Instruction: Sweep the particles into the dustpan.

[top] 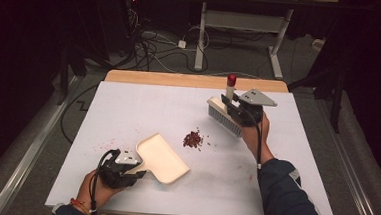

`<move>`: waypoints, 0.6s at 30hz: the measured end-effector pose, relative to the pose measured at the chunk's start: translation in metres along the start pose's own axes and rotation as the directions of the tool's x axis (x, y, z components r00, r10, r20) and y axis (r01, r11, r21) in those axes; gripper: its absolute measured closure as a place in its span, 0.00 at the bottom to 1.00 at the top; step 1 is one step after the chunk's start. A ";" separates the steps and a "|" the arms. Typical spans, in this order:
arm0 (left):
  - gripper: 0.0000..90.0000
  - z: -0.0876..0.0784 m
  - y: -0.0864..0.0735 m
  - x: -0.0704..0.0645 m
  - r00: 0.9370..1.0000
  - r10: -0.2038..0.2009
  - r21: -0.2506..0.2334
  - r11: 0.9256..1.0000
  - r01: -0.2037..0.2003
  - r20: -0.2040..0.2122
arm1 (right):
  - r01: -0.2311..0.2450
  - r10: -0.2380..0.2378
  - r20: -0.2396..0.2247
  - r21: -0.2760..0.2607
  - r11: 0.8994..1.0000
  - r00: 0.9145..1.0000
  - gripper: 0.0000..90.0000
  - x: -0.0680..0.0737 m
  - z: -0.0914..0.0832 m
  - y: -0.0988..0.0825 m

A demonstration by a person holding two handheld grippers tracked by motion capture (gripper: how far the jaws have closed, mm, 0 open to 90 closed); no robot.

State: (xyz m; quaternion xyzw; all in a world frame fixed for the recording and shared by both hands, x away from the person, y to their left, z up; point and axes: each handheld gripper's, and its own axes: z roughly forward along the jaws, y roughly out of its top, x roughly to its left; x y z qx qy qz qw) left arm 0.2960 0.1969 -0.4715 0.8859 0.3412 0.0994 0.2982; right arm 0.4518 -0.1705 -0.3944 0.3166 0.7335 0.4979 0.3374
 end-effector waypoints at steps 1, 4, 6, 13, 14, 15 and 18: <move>0.71 0.000 0.000 -0.001 1.000 -0.006 -0.001 1.000 0.006 0.000 | 0.012 -0.012 0.005 0.000 1.000 1.000 0.78 0.001 0.002 0.001; 0.71 0.003 0.002 -0.003 1.000 -0.016 0.002 1.000 0.016 -0.002 | 0.024 -0.024 0.025 -0.011 1.000 0.999 0.78 -0.001 0.008 0.009; 0.71 0.005 0.005 -0.005 1.000 -0.022 0.000 1.000 0.022 -0.004 | 0.018 -0.018 0.020 -0.011 1.000 1.000 0.78 -0.002 0.009 0.010; 0.71 0.018 0.015 -0.010 0.999 -0.037 0.030 0.999 0.038 -0.024 | 0.026 -0.027 0.011 0.023 0.999 1.000 0.78 0.007 0.024 0.005; 0.71 0.019 0.016 -0.011 0.999 -0.041 0.031 0.999 0.042 -0.026 | 0.027 -0.027 0.007 0.026 0.999 1.000 0.78 0.008 0.025 0.004; 0.71 0.021 0.018 -0.011 0.999 -0.038 0.036 0.999 0.039 -0.028 | 0.024 -0.024 -0.006 0.033 0.999 1.000 0.78 0.012 0.027 0.001; 0.71 0.025 0.022 -0.012 0.999 -0.044 0.039 0.998 0.045 -0.030 | 0.007 -0.006 -0.026 0.034 0.999 1.000 0.78 0.014 0.028 -0.001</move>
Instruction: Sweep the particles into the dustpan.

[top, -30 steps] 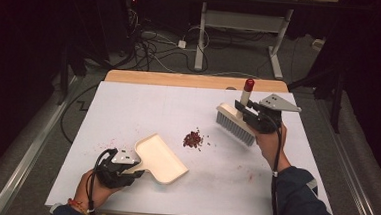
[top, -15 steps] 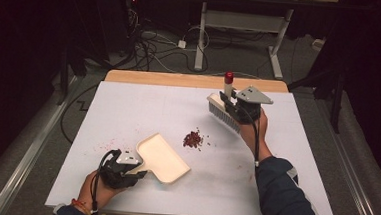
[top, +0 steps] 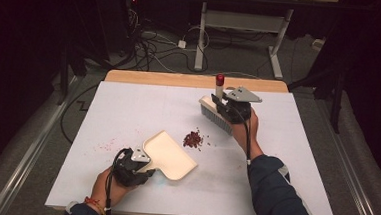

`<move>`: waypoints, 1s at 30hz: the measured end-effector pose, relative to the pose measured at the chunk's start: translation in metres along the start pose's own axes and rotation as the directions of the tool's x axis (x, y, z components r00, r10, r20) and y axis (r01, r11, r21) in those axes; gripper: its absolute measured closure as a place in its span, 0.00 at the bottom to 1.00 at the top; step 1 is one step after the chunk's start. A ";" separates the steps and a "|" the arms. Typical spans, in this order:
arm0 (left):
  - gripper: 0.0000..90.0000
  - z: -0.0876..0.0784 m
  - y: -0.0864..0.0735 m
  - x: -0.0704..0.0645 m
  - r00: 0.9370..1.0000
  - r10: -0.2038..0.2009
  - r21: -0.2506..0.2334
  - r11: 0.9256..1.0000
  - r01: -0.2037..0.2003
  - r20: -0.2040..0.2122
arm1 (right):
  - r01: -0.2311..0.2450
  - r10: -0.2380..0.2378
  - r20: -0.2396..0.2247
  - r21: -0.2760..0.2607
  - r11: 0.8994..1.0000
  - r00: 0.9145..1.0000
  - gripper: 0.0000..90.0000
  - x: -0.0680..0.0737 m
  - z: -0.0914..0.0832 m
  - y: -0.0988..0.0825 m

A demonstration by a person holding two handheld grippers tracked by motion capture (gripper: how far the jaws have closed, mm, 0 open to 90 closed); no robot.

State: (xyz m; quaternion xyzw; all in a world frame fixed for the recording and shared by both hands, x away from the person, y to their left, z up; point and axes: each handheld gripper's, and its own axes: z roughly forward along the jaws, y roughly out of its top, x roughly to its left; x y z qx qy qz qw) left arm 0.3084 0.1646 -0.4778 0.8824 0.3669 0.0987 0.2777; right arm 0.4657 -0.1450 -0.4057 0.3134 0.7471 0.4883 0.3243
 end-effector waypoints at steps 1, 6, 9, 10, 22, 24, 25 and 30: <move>0.71 0.001 0.001 0.000 1.000 -0.001 0.001 1.000 0.001 -0.001 | -0.009 0.008 -0.013 -0.005 1.000 1.000 0.78 0.004 -0.001 -0.001; 0.71 0.005 0.006 0.000 1.000 -0.007 0.006 1.000 0.007 -0.007 | 0.003 -0.004 -0.053 -0.010 1.000 0.999 0.77 0.018 -0.004 -0.004; 0.71 0.006 0.009 -0.001 1.000 -0.008 0.008 1.000 0.008 -0.010 | 0.006 -0.009 -0.091 -0.024 1.000 0.996 0.77 0.028 -0.008 -0.004; 0.71 0.006 0.009 -0.001 1.000 -0.010 0.008 1.000 0.010 -0.008 | 0.001 -0.003 -0.100 -0.026 1.000 0.995 0.77 0.030 -0.009 -0.005; 0.71 0.013 0.020 -0.001 1.000 -0.024 0.009 1.000 0.024 -0.006 | -0.030 0.024 -0.129 -0.046 0.999 0.991 0.76 0.057 -0.020 -0.009; 0.71 0.016 0.023 -0.002 0.999 -0.037 0.009 0.999 0.037 -0.005 | -0.039 0.031 -0.139 -0.051 0.998 0.990 0.76 0.061 -0.021 -0.010; 0.71 0.017 0.024 -0.003 0.999 -0.036 0.014 0.999 0.036 -0.010 | -0.040 0.033 -0.137 -0.049 0.998 0.990 0.76 0.063 -0.022 -0.010; 0.71 0.021 0.030 -0.006 0.999 -0.041 0.009 0.999 0.041 -0.016 | -0.060 0.051 -0.164 -0.048 0.997 0.985 0.76 0.073 -0.026 -0.009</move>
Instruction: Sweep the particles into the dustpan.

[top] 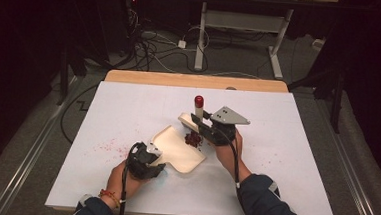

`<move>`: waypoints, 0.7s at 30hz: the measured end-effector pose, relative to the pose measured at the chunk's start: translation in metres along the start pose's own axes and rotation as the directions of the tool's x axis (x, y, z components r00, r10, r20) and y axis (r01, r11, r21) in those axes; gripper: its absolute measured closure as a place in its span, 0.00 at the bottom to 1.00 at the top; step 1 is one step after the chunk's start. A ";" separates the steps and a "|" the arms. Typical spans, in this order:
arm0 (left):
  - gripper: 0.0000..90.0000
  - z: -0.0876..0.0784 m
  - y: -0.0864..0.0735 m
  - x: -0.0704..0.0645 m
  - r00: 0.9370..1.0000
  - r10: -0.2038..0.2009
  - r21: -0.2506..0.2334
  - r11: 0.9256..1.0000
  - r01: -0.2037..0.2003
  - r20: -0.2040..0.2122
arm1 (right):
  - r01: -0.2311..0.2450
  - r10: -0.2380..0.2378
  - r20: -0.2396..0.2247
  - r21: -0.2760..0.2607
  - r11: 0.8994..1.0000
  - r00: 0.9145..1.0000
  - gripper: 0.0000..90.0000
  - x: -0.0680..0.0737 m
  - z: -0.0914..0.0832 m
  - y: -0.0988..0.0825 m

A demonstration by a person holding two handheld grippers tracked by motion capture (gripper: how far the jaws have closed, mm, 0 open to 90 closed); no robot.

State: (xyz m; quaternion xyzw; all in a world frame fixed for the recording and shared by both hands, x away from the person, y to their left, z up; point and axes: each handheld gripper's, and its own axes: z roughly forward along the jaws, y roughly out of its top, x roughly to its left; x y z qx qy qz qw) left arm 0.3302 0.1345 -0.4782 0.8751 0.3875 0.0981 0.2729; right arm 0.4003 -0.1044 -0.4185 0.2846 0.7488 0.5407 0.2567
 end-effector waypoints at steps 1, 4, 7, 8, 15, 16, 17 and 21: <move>0.71 0.001 0.001 -0.001 1.000 0.000 0.002 1.000 0.000 -0.002 | 0.003 -0.003 0.001 0.000 1.000 1.000 0.76 0.002 -0.001 0.000; 0.71 0.004 0.006 -0.002 1.000 0.005 0.001 1.000 -0.005 -0.008 | 0.004 -0.004 -0.005 0.002 1.000 1.000 0.76 0.007 -0.001 0.000; 0.71 0.005 0.011 -0.003 1.000 0.005 -0.004 1.000 -0.005 -0.007 | -0.012 0.012 0.008 0.000 1.000 1.000 0.76 0.013 -0.002 0.000; 0.71 0.006 0.013 -0.003 1.000 0.008 -0.001 1.000 -0.008 -0.005 | -0.021 0.021 0.006 0.000 1.000 1.000 0.76 0.016 -0.003 0.000; 0.71 0.010 0.017 -0.005 1.000 -0.001 0.004 1.000 0.001 -0.011 | -0.024 0.024 0.028 -0.002 1.000 0.999 0.76 0.030 -0.007 -0.001; 0.71 0.010 0.017 -0.005 1.000 -0.005 0.003 1.000 0.005 -0.012 | -0.024 0.024 0.028 -0.002 1.000 0.999 0.76 0.030 -0.007 -0.001; 0.71 0.010 0.017 -0.005 1.000 -0.003 0.005 1.000 0.003 -0.010 | -0.023 0.023 0.029 -0.002 1.000 0.999 0.76 0.032 -0.008 -0.001; 0.71 0.009 0.017 -0.006 1.000 -0.007 -0.004 1.000 0.007 -0.016 | -0.014 0.015 0.024 -0.006 1.000 1.000 0.76 0.041 -0.010 0.000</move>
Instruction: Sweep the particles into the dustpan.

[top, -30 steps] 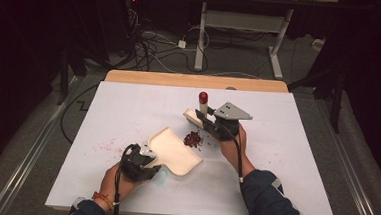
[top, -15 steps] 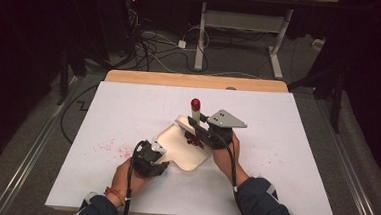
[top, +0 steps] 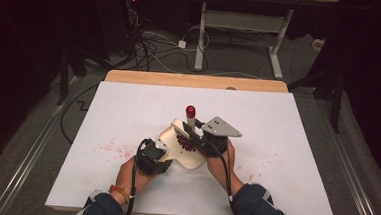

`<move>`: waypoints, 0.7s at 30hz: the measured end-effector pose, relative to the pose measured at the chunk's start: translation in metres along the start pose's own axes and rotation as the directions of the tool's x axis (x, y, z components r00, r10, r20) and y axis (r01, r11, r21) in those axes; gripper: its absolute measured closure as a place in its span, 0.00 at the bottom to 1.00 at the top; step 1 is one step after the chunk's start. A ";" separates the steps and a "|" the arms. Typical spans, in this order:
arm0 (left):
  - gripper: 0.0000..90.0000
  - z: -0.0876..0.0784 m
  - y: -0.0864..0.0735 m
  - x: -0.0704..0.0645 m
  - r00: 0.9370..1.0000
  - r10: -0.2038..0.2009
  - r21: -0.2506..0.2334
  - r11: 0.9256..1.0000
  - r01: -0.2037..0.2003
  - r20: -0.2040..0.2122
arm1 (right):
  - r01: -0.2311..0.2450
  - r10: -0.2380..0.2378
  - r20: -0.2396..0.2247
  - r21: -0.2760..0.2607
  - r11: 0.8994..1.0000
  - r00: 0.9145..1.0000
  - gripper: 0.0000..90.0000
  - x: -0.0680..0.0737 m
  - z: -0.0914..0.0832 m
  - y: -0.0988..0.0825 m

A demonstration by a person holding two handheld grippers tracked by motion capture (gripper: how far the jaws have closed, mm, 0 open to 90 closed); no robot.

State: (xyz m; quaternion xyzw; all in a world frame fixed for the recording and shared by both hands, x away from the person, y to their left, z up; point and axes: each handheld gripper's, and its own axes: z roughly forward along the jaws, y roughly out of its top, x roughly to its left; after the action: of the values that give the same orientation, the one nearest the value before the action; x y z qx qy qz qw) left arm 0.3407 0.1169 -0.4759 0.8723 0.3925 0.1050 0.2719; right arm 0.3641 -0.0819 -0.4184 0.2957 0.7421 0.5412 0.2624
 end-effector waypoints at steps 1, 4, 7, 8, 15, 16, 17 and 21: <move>0.71 0.000 0.000 0.000 1.000 0.002 0.002 1.000 -0.002 -0.001 | -0.002 0.002 -0.007 -0.006 1.000 1.000 0.76 0.005 -0.002 0.001; 0.71 0.001 0.000 0.000 1.000 -0.005 -0.002 1.000 0.005 0.001 | -0.002 0.002 -0.023 -0.001 1.000 1.000 0.77 0.012 -0.003 0.002; 0.71 0.000 0.000 0.001 1.000 0.012 0.007 1.000 -0.012 0.003 | 0.032 -0.032 -0.030 0.003 0.999 0.999 0.77 0.018 -0.004 0.002; 0.71 -0.001 0.000 0.001 1.000 0.012 0.006 1.000 -0.012 0.004 | 0.028 -0.028 -0.030 0.000 1.000 0.999 0.77 0.018 -0.004 0.002; 0.71 0.001 -0.002 0.002 1.000 0.018 0.004 1.000 -0.018 0.007 | 0.013 -0.013 -0.025 -0.019 1.000 1.000 0.78 0.002 -0.010 0.005; 0.71 0.001 -0.002 0.003 1.000 0.023 0.007 1.000 -0.023 0.012 | 0.001 -0.002 -0.032 -0.021 1.000 0.999 0.78 -0.002 -0.013 0.006; 0.71 0.001 -0.002 0.003 1.000 0.027 0.007 1.000 -0.027 0.012 | 0.001 -0.002 -0.032 -0.021 1.000 0.999 0.78 -0.002 -0.013 0.006; 0.70 0.001 -0.002 0.004 0.999 0.037 0.007 0.999 -0.037 0.009 | -0.043 0.041 -0.044 -0.051 0.998 0.998 0.78 -0.019 -0.027 0.014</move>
State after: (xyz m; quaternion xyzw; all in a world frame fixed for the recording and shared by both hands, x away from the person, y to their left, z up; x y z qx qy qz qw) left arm 0.3422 0.1203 -0.4780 0.8809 0.3756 0.1045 0.2686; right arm 0.3598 -0.1096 -0.3958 0.2927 0.7269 0.5720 0.2425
